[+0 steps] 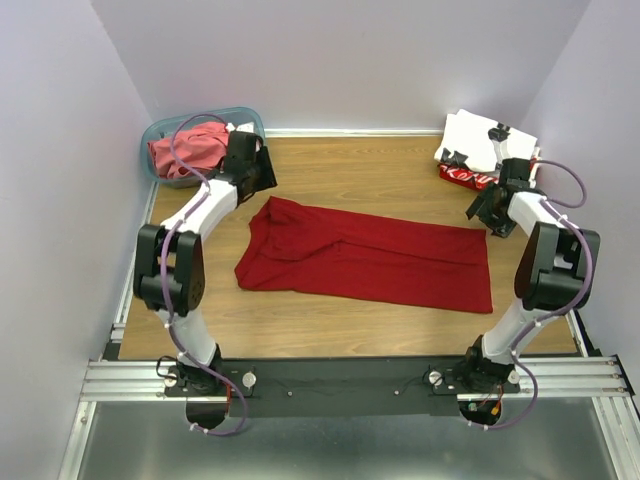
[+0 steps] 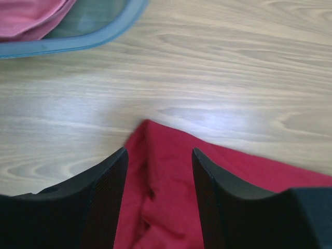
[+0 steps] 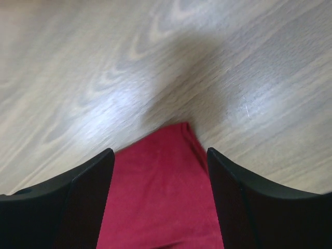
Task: Fold and stack the t-shirts
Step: Fold the tshirt
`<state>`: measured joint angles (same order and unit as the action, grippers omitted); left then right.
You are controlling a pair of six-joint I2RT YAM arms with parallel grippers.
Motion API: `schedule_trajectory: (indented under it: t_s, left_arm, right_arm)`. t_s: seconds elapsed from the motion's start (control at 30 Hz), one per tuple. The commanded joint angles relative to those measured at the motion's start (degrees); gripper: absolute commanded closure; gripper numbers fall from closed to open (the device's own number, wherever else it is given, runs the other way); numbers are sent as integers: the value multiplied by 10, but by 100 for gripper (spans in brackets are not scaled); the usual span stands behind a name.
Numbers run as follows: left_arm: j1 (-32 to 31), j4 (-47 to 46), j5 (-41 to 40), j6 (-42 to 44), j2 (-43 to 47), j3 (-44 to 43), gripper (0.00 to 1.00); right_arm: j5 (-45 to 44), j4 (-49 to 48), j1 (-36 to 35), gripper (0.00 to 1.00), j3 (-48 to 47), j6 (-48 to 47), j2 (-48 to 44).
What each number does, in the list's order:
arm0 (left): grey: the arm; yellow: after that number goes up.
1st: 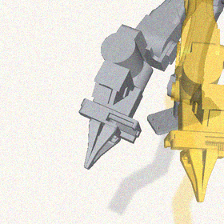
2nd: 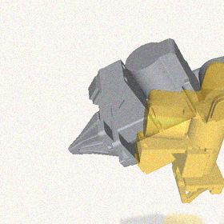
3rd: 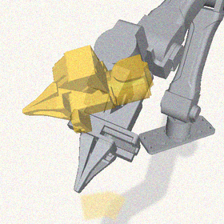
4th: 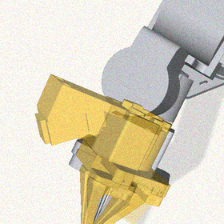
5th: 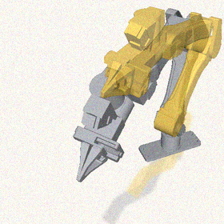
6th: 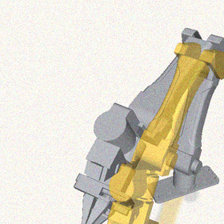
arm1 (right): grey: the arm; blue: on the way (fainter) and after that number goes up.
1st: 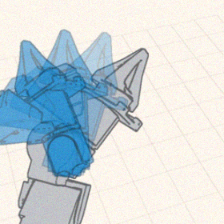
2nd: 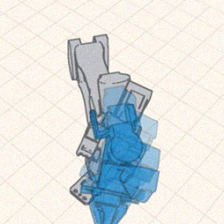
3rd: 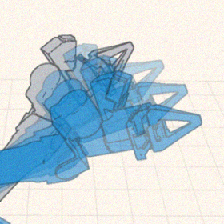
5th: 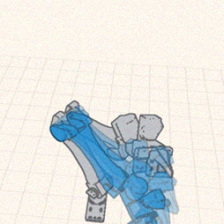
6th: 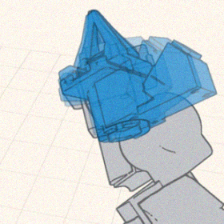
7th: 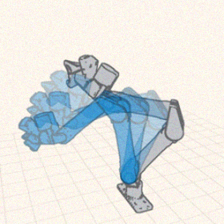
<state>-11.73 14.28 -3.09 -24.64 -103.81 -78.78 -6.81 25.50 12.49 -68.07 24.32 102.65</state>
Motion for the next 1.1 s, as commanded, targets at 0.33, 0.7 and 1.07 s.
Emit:
schedule_trajectory:
  t_s: [0.33, 0.7, 1.07]
  left_arm:
    - [-266, -37, -30, -19, 216, 227, 49]
    - [-317, -38, -39, -8, 165, 263, 51]
    - [-317, -38, -65, 2, 76, 226, 51]
  right_arm:
    - [28, 23, 3, 20, 66, 10, -180]
    - [54, 32, 3, 20, 96, 18, -219]
    - [51, 45, 3, 20, 109, 11, -250]
